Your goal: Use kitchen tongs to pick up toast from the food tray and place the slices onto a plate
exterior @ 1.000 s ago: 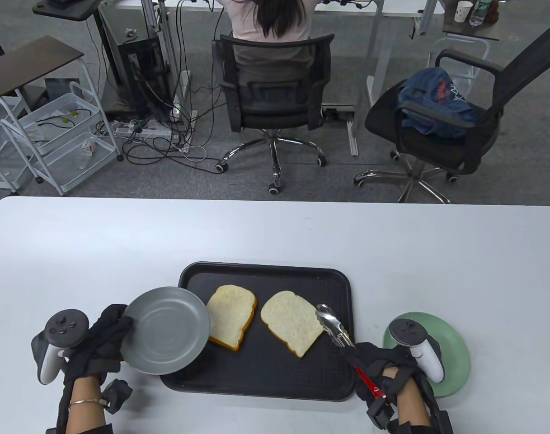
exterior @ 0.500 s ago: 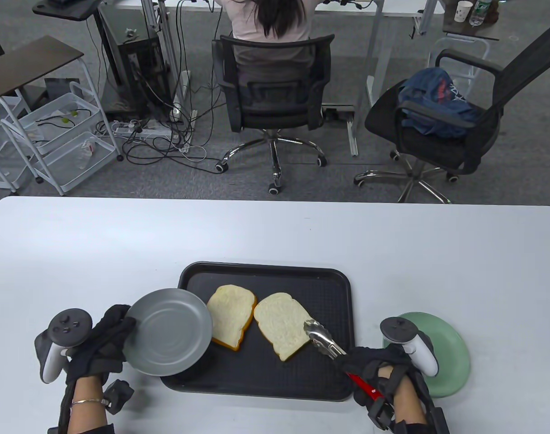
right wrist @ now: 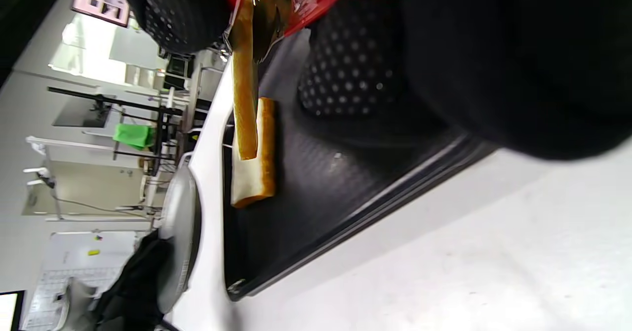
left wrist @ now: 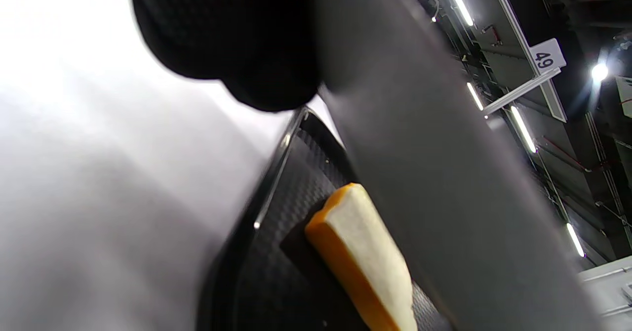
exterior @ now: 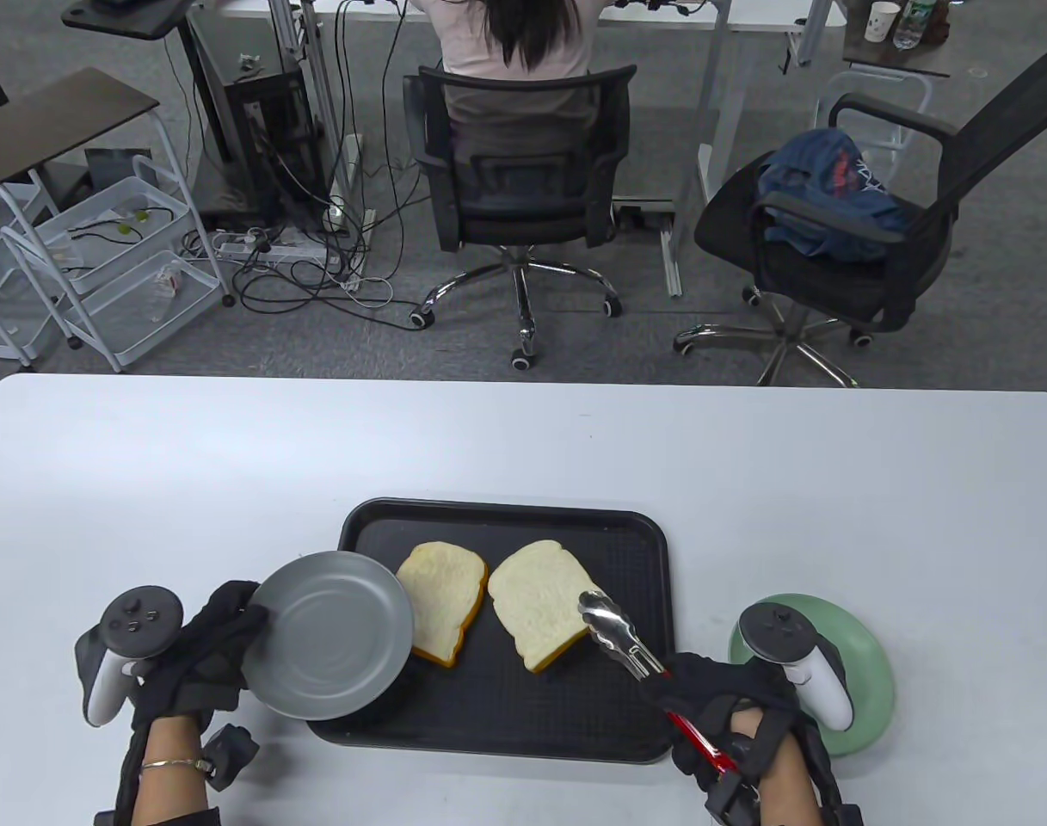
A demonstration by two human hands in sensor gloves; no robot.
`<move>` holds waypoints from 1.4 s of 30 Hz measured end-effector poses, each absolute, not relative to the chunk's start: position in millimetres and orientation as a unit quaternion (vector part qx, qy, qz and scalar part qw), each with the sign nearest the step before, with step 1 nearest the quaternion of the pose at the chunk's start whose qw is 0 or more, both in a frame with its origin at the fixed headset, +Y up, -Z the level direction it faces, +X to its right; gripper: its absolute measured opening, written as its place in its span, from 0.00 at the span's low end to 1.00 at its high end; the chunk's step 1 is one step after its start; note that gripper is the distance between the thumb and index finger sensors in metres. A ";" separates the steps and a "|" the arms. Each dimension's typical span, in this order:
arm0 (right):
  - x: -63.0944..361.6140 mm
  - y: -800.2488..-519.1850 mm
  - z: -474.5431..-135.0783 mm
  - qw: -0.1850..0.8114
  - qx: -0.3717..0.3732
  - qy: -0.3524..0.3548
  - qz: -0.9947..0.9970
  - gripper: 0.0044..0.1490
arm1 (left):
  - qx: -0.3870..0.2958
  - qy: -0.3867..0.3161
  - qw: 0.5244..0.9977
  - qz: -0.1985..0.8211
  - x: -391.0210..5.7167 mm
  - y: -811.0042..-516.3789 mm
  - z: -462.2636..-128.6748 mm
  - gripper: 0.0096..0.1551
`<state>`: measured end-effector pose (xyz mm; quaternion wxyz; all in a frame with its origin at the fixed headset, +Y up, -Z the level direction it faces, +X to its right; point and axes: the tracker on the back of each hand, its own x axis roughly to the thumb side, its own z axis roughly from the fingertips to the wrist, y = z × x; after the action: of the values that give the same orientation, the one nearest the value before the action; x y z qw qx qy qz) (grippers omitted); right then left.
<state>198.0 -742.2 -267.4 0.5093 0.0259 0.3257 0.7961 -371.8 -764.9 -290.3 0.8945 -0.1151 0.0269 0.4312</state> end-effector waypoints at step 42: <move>36.3 -712.8 -268.9 0.466 0.146 0.417 0.767 0.56 | -0.142 -0.011 0.866 0.480 -363.6 -769.9 -292.3 0.28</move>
<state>36.3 -712.8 -268.9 0.4655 0.1461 0.4170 0.7668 -363.6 -769.9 -292.3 0.8656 -0.1419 -0.0111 0.4801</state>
